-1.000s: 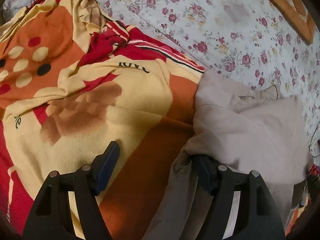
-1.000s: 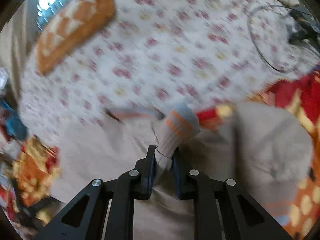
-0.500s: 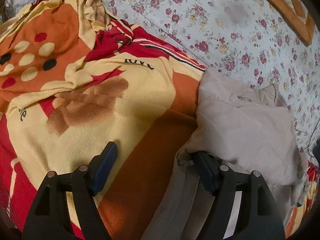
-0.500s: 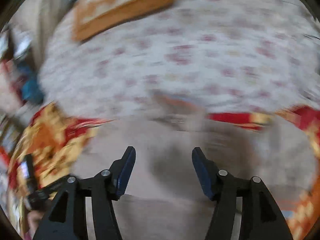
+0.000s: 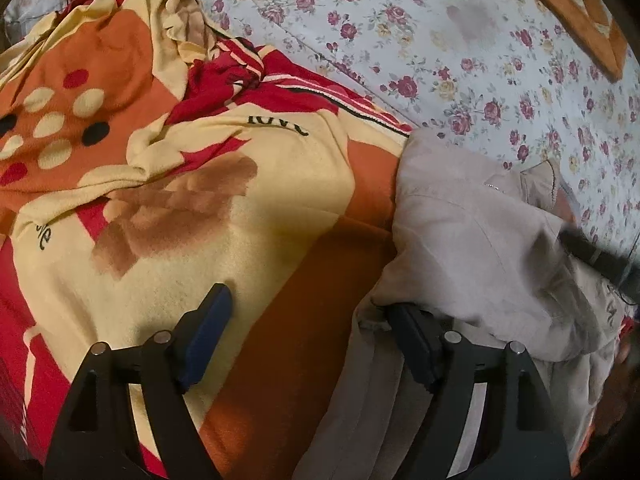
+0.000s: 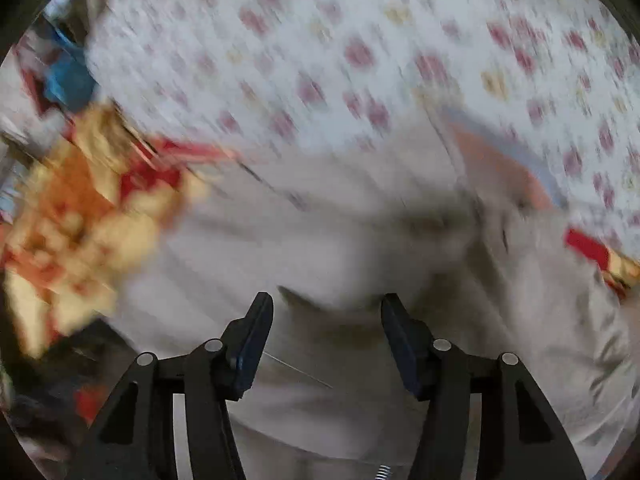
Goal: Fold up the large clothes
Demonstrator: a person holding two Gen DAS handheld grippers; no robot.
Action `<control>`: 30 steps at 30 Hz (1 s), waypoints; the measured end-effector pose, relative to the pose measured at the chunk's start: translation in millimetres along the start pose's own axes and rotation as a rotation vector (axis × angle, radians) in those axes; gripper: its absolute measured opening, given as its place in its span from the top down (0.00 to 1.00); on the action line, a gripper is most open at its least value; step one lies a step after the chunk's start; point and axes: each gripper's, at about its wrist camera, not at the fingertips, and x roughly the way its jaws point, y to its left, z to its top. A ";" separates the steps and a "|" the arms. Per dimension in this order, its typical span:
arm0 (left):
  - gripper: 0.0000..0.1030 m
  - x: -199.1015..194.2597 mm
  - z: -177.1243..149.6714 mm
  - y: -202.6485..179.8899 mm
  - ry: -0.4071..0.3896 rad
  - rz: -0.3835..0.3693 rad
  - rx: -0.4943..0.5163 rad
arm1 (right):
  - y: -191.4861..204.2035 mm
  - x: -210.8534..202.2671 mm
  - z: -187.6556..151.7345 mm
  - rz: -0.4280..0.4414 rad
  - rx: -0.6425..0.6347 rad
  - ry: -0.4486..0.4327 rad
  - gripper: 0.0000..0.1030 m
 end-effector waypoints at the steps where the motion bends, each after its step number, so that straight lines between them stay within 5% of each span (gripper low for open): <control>1: 0.23 0.0 -0.1 0.7 0.001 -0.002 -0.002 | 6.2 -0.3 9.0 0.027 -0.023 -0.022 0.35; 7: 0.22 -0.5 0.3 2.3 0.008 -0.022 -0.013 | 31.2 69.1 52.9 0.078 -0.124 0.011 0.33; 13: 0.21 1.4 3.3 0.5 0.024 -0.026 -0.009 | 46.3 125.1 56.7 0.060 -0.254 0.083 0.34; 14: 0.21 1.5 5.0 2.3 0.032 -0.037 -0.014 | 53.0 133.1 55.6 0.059 -0.297 0.103 0.45; 15: 0.21 1.0 6.5 5.4 0.037 -0.053 -0.027 | 59.5 133.7 54.3 0.051 -0.336 0.109 0.87; 17: 0.21 -0.3 8.9 12.1 0.036 -0.083 -0.064 | 71.9 127.5 55.0 0.035 -0.388 0.064 1.00; 20: 0.21 0.9 11.1 13.7 0.032 -0.084 -0.080 | 87.9 125.1 61.6 0.084 -0.368 0.001 1.00; 24: 0.21 1.0 10.5 9.2 0.027 -0.050 -0.041 | 95.6 137.1 61.8 0.050 -0.329 0.031 1.00; 28: 0.21 -3.0 10.5 13.9 0.038 -0.069 -0.063 | 79.6 95.1 50.6 0.064 -0.287 0.012 0.94; 30: 0.21 -6.4 9.5 16.4 0.047 -0.077 -0.070 | 62.5 65.2 39.8 0.046 -0.244 0.000 0.65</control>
